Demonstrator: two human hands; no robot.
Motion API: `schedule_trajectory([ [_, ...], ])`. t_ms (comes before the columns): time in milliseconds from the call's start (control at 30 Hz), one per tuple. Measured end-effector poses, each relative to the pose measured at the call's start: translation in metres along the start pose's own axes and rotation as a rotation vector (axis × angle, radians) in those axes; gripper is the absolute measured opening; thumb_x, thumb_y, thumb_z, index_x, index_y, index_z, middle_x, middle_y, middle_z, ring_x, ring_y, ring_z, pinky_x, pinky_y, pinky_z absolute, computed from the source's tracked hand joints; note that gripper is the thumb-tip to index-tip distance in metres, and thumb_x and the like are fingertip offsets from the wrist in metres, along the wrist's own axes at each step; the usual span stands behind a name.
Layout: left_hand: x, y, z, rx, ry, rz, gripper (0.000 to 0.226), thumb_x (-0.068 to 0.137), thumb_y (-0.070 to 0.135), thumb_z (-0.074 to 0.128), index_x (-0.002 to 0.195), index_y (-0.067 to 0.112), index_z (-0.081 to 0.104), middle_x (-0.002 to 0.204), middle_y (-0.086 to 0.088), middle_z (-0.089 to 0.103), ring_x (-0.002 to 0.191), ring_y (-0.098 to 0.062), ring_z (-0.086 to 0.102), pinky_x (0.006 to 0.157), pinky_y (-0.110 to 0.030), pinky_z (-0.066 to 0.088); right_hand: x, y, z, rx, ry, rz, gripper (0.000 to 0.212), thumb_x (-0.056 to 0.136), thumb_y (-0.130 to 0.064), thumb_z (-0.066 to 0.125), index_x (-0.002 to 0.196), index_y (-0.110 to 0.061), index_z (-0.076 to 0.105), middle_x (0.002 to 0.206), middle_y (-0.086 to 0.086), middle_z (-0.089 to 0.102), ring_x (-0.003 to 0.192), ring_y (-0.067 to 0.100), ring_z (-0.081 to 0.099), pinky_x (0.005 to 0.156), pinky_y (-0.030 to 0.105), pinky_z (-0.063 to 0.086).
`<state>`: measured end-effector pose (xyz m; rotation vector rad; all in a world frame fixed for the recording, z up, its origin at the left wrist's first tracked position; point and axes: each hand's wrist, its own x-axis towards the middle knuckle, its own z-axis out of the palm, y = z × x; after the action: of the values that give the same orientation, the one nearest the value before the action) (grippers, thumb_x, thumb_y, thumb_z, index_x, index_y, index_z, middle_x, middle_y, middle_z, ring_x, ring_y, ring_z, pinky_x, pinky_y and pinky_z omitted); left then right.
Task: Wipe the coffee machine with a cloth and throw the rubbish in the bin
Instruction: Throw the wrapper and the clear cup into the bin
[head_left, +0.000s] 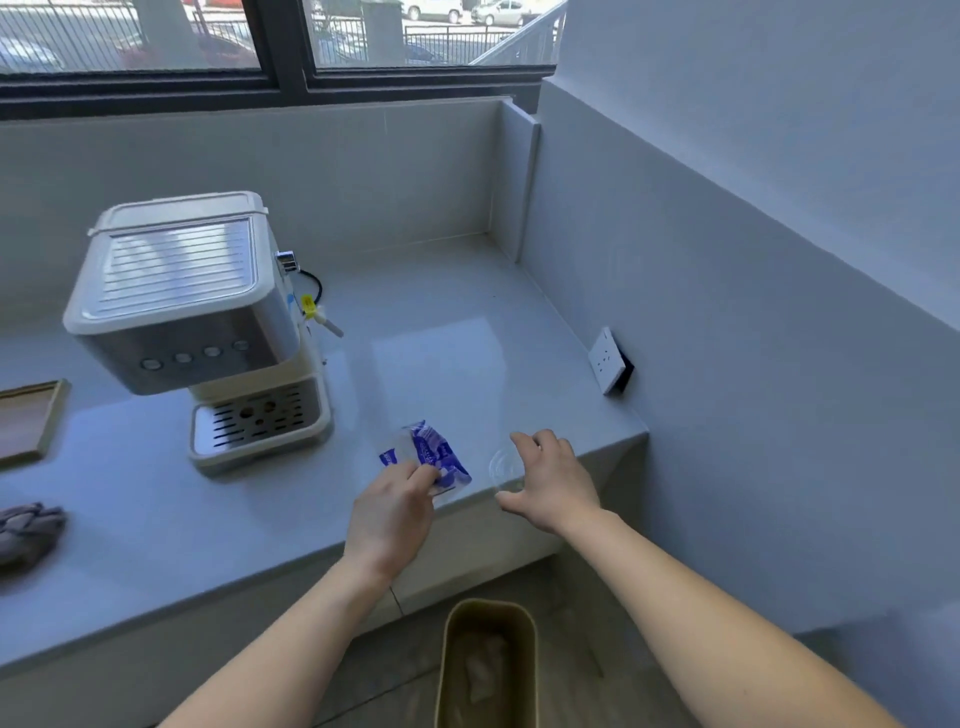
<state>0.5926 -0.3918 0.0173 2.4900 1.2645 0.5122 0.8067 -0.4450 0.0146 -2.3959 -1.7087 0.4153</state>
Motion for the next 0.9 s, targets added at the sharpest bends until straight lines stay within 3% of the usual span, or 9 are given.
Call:
schedule_trajectory([
  [200, -0.06, 0.002, 0.003, -0.075, -0.072, 0.058, 0.016, 0.093, 0.015, 0.06, 0.106, 0.014, 0.069, 0.097, -0.002, 0.069, 0.087, -0.023, 0.061, 0.069, -0.038, 0.053, -0.065, -0.001, 0.016, -0.002, 0.033, 0.077, 0.081, 0.075, -0.052, 0.067, 0.144, -0.025, 0.034, 0.133, 0.002, 0.044, 0.12, 0.023, 0.041, 0.083, 0.034, 0.051],
  [500, -0.148, -0.032, 0.031, -0.016, -0.299, -0.007, 0.013, 0.092, 0.013, 0.054, 0.099, 0.015, 0.065, 0.095, -0.001, 0.066, 0.088, -0.022, 0.058, 0.068, -0.038, 0.052, -0.136, -0.012, 0.078, 0.007, -0.133, 0.189, 0.082, 0.075, -0.052, 0.066, 0.146, -0.027, 0.034, 0.132, 0.001, 0.041, 0.122, 0.024, 0.038, 0.087, 0.039, 0.051],
  [900, -0.177, -0.013, 0.092, 0.046, -0.357, -0.109, 0.012, 0.093, 0.016, 0.053, 0.1, 0.016, 0.063, 0.09, -0.001, 0.062, 0.081, -0.021, 0.054, 0.064, -0.034, 0.044, -0.146, 0.027, 0.131, 0.011, -0.286, 0.146, 0.085, 0.076, -0.05, 0.07, 0.148, -0.026, 0.033, 0.133, 0.001, 0.04, 0.123, 0.023, 0.038, 0.086, 0.037, 0.052],
])
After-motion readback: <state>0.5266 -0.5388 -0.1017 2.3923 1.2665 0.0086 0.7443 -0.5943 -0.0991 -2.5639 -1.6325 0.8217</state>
